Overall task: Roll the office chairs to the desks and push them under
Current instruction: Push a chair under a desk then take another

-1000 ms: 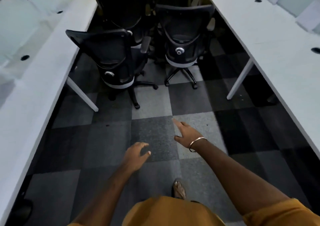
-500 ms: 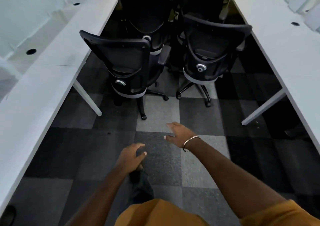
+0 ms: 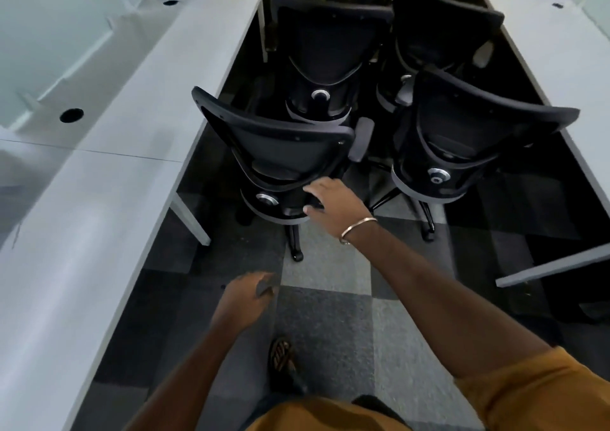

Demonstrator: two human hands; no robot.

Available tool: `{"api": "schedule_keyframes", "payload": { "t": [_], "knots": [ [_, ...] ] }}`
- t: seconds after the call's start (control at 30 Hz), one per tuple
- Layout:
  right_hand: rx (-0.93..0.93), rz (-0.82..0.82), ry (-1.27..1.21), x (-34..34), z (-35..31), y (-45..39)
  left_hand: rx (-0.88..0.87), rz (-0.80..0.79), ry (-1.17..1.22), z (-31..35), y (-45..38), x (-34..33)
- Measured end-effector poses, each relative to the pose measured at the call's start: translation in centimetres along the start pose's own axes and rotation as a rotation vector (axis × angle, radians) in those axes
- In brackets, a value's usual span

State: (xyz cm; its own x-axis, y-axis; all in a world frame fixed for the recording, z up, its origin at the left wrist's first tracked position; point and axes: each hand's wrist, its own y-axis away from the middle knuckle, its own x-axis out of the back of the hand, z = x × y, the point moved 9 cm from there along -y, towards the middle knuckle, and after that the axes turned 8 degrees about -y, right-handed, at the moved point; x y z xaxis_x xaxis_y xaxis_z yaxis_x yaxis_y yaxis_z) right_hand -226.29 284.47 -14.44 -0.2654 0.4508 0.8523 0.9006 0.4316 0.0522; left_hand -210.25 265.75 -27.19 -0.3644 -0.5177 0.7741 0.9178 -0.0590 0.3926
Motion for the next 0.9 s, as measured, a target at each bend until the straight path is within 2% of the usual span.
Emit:
{"api": "schedule_keyframes", "payload": {
  "t": [0.13, 0.33, 0.6, 0.77, 0.9],
  "knots": [
    [0.061, 0.188, 0.018, 2.3, -2.2, -7.1, 0.023, 0.001, -0.013, -2.4, -1.5, 2.4],
    [-0.141, 0.076, 0.176, 0.4, 1.7, -15.1, 0.087, 0.053, 0.039, -3.4, -2.8, 4.8],
    [-0.103, 0.239, 0.135, 2.6, 3.6, -17.3, 0.107, 0.044, 0.057, -1.9, -4.1, 4.8],
    [-0.118, 0.231, 0.128, 4.1, 4.0, -16.4, 0.118, 0.053, 0.075, -0.1, -5.3, 5.2],
    [-0.081, 0.237, 0.132, 4.1, 4.6, -13.8, 0.075, 0.144, 0.028, 1.5, -6.3, 7.0]
  ]
}}
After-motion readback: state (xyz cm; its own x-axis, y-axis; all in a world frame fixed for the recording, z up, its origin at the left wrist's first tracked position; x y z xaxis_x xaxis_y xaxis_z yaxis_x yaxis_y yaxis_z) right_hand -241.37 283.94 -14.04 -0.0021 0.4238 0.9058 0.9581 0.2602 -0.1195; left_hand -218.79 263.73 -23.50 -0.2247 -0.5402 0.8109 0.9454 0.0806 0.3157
